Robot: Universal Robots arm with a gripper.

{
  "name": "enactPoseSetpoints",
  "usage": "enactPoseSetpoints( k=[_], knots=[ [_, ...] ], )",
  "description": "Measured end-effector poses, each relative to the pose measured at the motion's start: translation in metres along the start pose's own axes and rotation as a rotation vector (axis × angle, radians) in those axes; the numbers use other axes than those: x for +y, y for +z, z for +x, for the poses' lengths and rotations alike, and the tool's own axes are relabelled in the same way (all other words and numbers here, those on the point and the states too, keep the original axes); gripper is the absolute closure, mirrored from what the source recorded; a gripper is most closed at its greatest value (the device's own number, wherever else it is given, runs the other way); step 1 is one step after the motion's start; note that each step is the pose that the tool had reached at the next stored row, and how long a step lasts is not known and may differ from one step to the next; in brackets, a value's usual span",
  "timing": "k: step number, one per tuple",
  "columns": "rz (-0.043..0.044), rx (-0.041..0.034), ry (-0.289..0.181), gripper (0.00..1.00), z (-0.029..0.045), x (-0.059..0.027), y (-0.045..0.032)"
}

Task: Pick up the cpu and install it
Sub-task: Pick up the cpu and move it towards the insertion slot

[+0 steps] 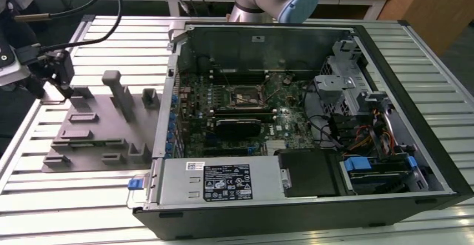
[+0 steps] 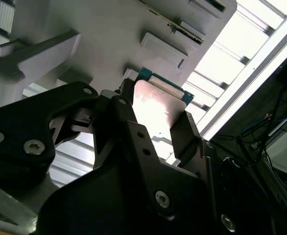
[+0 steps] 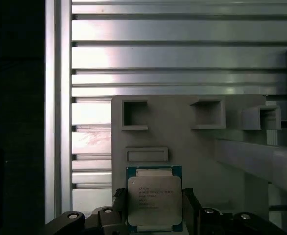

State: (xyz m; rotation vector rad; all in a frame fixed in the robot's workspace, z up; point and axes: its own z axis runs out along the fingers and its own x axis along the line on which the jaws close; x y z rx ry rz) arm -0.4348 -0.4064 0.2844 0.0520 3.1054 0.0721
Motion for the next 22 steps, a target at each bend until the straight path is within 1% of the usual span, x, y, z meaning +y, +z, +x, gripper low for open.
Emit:
enactPoseSetpoints(
  k=[7,22],
  knots=[
    [-0.0002,-0.0026,0.000,0.46,-0.0008,0.0012,-0.0221],
    [-0.0004,-0.0107,-0.001,0.46,-0.0025,0.0039,-0.0741]
  ],
)
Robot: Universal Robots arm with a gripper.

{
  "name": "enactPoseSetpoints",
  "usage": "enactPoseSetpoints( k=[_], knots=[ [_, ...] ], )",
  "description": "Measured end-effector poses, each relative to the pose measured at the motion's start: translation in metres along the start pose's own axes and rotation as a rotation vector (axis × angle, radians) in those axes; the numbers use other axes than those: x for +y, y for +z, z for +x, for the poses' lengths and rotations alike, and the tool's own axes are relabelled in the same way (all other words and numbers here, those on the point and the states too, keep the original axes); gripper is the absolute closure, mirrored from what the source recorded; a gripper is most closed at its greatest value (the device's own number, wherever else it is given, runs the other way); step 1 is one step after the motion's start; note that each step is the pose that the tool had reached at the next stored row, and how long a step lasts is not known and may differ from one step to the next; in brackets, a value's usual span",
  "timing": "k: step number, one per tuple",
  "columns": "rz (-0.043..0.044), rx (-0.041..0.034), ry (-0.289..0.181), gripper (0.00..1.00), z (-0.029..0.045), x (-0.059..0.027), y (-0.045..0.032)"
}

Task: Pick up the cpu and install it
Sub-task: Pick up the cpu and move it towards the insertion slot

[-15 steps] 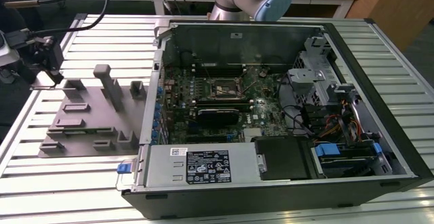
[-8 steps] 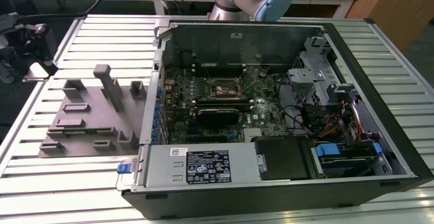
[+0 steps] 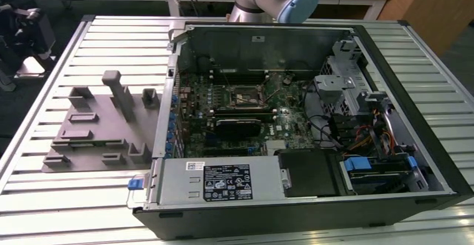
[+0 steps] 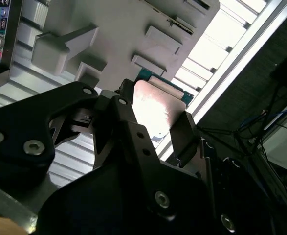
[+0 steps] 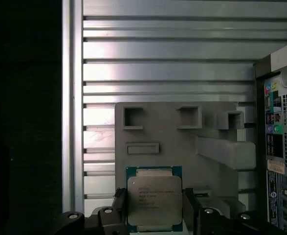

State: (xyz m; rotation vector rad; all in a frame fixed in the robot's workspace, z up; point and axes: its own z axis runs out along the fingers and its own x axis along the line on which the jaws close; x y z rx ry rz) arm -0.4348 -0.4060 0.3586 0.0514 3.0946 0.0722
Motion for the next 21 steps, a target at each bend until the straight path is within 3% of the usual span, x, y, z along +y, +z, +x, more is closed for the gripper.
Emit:
enactPoseSetpoints(
  k=[10,16,21],
  knots=[
    [-0.0002,-0.0059,0.000,0.46,-0.0015,0.0018,-0.0327],
    [-0.0002,-0.0060,0.000,0.46,-0.0023,0.0019,-0.0330],
    [-0.0003,-0.0061,0.000,0.46,-0.0107,0.0021,-0.0325]
  ],
)
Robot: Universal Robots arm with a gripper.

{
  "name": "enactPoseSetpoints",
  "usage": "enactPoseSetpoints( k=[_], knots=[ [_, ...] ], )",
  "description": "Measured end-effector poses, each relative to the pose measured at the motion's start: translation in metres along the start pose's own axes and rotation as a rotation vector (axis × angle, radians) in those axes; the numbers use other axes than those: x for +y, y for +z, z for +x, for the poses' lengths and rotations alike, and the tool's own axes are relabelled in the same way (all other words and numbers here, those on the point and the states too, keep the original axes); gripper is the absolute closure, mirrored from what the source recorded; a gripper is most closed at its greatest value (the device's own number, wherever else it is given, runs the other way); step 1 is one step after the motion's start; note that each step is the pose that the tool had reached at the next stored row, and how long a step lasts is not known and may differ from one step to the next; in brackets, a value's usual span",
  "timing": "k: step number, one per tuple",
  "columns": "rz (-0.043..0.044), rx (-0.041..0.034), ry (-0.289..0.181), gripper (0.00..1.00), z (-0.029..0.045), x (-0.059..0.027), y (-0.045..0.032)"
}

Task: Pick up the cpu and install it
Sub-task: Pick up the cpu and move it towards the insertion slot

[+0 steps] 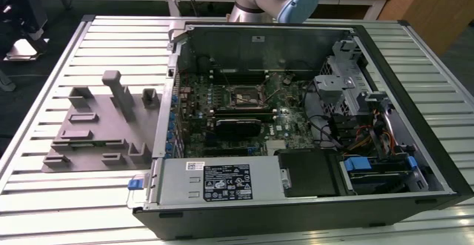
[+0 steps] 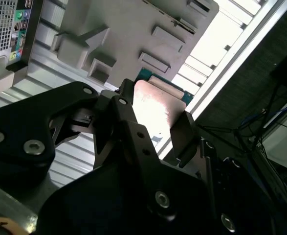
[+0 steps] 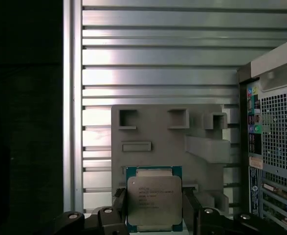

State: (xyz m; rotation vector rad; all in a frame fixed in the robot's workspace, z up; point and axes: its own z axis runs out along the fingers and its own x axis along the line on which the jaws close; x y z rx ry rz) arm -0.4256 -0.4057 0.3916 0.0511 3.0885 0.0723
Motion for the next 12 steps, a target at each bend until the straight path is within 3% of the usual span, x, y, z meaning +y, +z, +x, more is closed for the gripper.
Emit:
enactPoseSetpoints(
  k=[12],
  knots=[
    [0.0000,-0.0001,0.000,0.46,-0.0272,0.0009,0.0015]
  ],
)
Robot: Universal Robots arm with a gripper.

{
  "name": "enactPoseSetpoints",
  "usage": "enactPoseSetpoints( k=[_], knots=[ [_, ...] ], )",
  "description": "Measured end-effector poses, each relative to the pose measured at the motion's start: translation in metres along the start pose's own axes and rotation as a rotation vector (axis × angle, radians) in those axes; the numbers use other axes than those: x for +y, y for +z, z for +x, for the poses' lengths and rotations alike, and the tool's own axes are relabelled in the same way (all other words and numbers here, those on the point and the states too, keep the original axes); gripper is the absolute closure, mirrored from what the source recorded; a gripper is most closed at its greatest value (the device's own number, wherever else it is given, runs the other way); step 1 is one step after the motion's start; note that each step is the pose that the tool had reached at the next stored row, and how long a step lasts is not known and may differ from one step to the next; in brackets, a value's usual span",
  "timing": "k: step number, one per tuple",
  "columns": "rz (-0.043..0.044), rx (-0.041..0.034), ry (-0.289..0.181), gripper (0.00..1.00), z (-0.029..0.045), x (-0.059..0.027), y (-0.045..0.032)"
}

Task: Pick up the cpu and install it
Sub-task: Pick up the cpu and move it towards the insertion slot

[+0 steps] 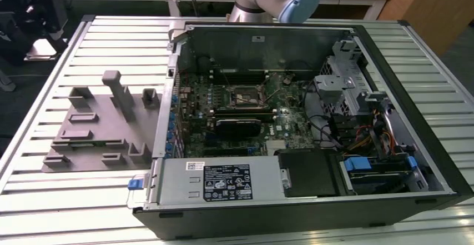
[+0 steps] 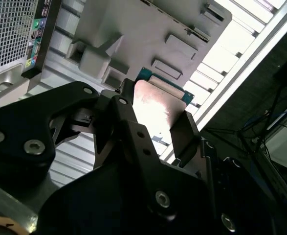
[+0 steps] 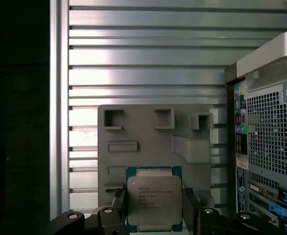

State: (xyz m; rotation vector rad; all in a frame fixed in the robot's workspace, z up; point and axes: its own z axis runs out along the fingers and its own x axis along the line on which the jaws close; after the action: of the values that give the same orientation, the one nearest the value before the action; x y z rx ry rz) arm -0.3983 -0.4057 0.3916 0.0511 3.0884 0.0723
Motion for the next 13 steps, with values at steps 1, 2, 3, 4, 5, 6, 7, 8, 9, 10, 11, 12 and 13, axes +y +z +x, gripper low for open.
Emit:
enactPoseSetpoints(
  k=[1,2,3,4,5,6,7,8,9,10,11,12,13],
  knots=[
    [0.0000,0.0000,0.000,0.46,-0.0027,0.0001,0.0001],
    [0.0000,0.0000,0.000,0.46,-0.0055,0.0001,0.0003],
    [0.0000,0.0000,0.000,0.46,-0.0085,0.0003,0.0004],
    [0.0001,0.0000,0.000,0.46,-0.0117,0.0003,0.0006],
    [0.0000,0.0000,0.000,0.46,-0.0151,0.0005,0.0008],
    [0.0000,0.0000,0.000,0.46,-0.0184,0.0006,0.0010],
    [0.0000,0.0001,0.000,0.46,-0.0219,0.0007,0.0011],
    [0.0000,0.0000,0.000,0.46,-0.0252,0.0008,0.0013],
    [-0.0001,-0.0001,0.000,0.46,-0.0285,0.0009,0.0015],
    [0.0000,0.0000,0.000,0.46,-0.0318,0.0010,0.0017],
    [0.0000,0.0000,0.000,0.46,-0.0349,0.0011,0.0018],
    [0.0000,0.0000,0.000,0.46,-0.0379,0.0012,0.0020],
    [0.0000,0.0000,0.000,0.46,-0.0410,0.0013,0.0021]
  ],
)
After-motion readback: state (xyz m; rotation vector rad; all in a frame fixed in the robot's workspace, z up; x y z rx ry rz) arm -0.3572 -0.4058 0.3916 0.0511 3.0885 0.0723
